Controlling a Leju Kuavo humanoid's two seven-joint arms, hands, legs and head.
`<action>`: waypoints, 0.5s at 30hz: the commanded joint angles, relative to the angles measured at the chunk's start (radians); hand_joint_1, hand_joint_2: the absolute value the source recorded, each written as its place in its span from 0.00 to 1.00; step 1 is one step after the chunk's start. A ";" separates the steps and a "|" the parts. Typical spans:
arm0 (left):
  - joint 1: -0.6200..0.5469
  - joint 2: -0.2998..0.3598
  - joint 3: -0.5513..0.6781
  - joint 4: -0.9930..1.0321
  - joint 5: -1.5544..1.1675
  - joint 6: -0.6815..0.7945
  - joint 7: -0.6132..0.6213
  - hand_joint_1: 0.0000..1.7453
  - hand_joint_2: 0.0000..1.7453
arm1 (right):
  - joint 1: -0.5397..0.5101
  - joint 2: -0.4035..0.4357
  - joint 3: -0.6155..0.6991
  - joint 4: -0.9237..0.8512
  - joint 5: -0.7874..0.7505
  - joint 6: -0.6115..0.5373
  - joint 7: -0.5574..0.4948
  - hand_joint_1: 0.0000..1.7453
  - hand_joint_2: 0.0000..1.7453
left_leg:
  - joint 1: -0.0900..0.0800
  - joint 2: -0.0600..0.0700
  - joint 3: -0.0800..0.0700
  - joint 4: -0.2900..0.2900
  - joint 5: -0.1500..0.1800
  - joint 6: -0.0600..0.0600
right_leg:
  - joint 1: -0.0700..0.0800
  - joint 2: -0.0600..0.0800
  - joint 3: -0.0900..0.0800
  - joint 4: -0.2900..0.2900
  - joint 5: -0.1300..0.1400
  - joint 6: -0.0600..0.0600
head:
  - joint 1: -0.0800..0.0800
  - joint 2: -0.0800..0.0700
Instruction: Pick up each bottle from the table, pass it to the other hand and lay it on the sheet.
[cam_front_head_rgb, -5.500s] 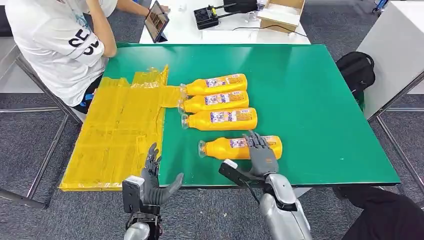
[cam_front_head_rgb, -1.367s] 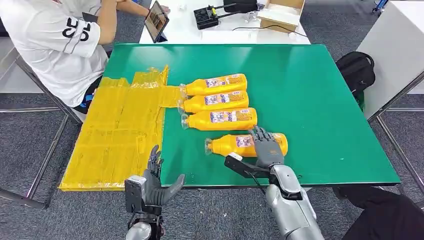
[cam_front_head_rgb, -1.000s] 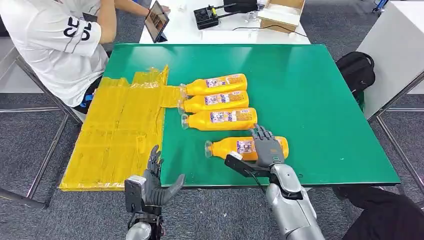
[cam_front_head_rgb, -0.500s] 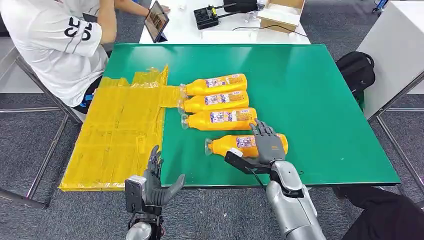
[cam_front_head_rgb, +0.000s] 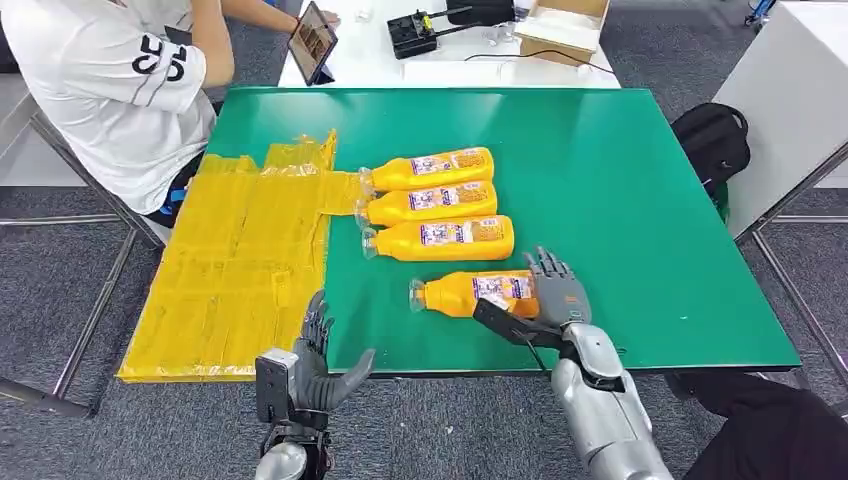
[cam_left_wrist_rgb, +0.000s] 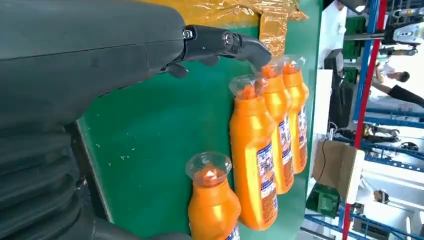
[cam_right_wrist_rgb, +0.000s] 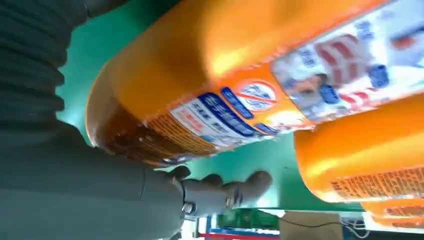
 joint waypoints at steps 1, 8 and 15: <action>-0.053 -0.031 -0.012 0.080 0.011 -0.002 -0.001 0.00 1.00 | -0.055 -0.023 -0.049 0.198 0.025 0.010 0.025 0.00 1.00 | 0.000 -0.002 0.004 -0.001 -0.001 0.001 | 0.001 -0.003 0.005 -0.001 -0.001 -0.002 | 0.000 0.000; -0.057 -0.031 -0.013 0.085 0.012 -0.005 -0.001 0.00 1.00 | -0.074 -0.030 -0.060 0.226 0.019 0.018 0.004 0.00 1.00 | 0.000 -0.002 0.006 -0.001 0.000 0.001 | 0.001 -0.003 0.007 -0.002 -0.001 -0.002 | 0.000 0.000; -0.049 -0.031 -0.009 0.076 0.010 -0.002 -0.001 0.00 1.00 | -0.025 0.015 -0.054 0.095 0.016 -0.018 -0.055 0.83 1.00 | 0.000 -0.001 0.010 -0.001 -0.001 0.001 | 0.001 -0.003 0.011 -0.001 -0.001 -0.003 | 0.000 0.000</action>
